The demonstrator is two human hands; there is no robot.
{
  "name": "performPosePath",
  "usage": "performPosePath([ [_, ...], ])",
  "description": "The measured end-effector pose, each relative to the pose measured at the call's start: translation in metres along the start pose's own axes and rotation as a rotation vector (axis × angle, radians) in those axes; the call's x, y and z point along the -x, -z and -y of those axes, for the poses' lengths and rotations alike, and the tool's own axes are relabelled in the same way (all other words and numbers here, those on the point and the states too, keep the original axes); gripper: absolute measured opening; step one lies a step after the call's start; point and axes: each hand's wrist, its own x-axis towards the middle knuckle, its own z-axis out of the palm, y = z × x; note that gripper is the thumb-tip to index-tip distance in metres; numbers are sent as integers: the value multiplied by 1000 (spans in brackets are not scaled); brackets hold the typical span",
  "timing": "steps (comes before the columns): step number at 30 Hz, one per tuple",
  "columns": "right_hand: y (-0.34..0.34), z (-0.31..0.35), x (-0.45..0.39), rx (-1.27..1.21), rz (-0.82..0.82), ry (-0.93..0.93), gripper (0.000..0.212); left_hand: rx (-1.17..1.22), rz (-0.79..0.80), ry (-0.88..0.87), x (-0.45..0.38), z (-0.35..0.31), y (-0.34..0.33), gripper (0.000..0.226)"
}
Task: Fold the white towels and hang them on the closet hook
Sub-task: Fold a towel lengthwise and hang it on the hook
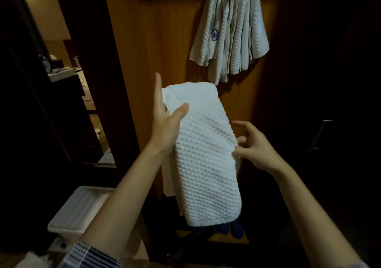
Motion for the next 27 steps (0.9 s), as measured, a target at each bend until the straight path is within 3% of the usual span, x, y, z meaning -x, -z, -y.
performPosePath([
  [3,16,-3,1,-51,-83,-21,62,95,-72,52,1,0,2,78],
  [6,15,-14,5,-249,-185,-56,72,147,-150,42,-2,-1,4,74],
  [8,0,-17,4,-343,-63,-65,82,150,-168,41,-4,-2,-1,72],
  [11,-27,-13,3,-188,212,-112,116,86,-229,50,-7,-5,-13,71],
  [13,-34,-16,1,-162,271,-164,116,32,-293,65,-11,-8,-16,70],
  [15,-34,-19,-1,-173,199,-200,99,16,-353,86,-13,-10,-16,69],
  [18,-38,-25,-4,-41,-78,-254,74,-48,-477,93,-13,-13,-21,69],
  [21,-50,-24,0,-91,-340,-139,61,-68,-477,55,-16,-17,-28,73],
  [24,-62,-4,12,-95,-426,135,71,-110,-410,25,-15,-18,-34,77],
  [27,-73,13,19,214,-394,301,107,-153,-317,-26,-10,-19,-38,78],
])
